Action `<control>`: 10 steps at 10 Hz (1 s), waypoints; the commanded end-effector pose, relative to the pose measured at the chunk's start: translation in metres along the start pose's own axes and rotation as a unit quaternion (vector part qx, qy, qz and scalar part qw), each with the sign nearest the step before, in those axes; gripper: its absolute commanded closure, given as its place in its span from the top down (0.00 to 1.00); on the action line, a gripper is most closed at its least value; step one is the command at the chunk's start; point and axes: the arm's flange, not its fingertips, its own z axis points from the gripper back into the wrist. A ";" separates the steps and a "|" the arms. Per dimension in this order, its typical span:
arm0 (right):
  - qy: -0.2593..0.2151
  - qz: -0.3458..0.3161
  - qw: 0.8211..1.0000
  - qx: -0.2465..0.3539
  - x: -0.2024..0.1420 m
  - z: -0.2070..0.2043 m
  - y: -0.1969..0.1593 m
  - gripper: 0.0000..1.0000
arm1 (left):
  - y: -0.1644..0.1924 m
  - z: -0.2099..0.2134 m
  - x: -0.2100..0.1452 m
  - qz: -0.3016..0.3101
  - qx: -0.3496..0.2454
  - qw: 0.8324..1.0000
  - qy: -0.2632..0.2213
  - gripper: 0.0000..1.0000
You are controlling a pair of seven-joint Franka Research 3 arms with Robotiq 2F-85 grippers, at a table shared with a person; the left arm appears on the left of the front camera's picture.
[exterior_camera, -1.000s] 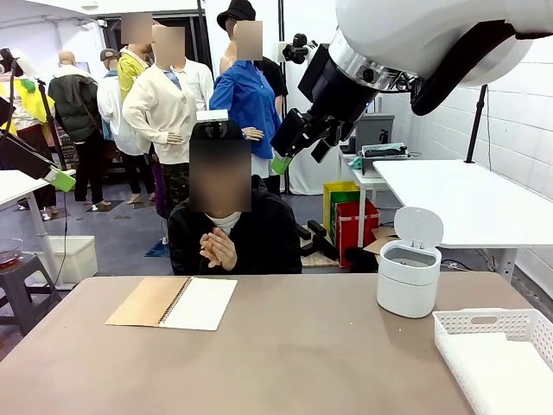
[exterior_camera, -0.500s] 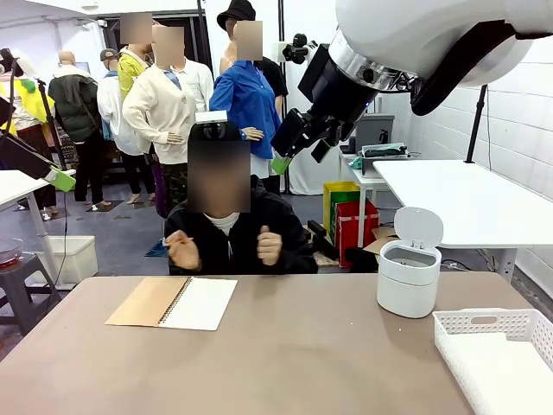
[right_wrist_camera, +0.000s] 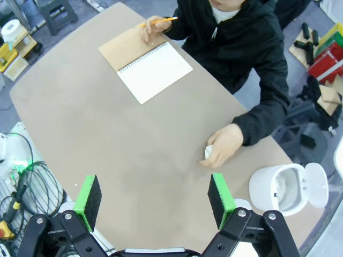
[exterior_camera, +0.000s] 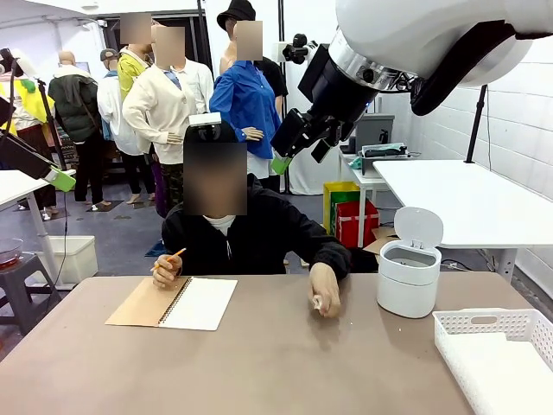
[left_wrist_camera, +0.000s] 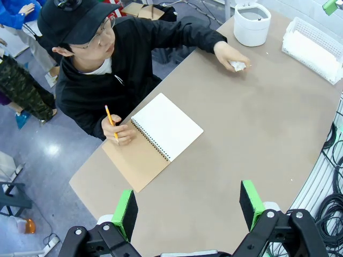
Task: Sort the paper based on its condition.
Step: If a person hands you a paper, place it in the Organizing basket , and if it's crumpled, put it in the Trash can.
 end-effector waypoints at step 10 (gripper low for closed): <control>0.033 -0.044 0.998 0.018 -0.007 -0.020 -0.021 1.00 | 0.001 0.000 0.000 0.001 0.002 1.000 -0.003 1.00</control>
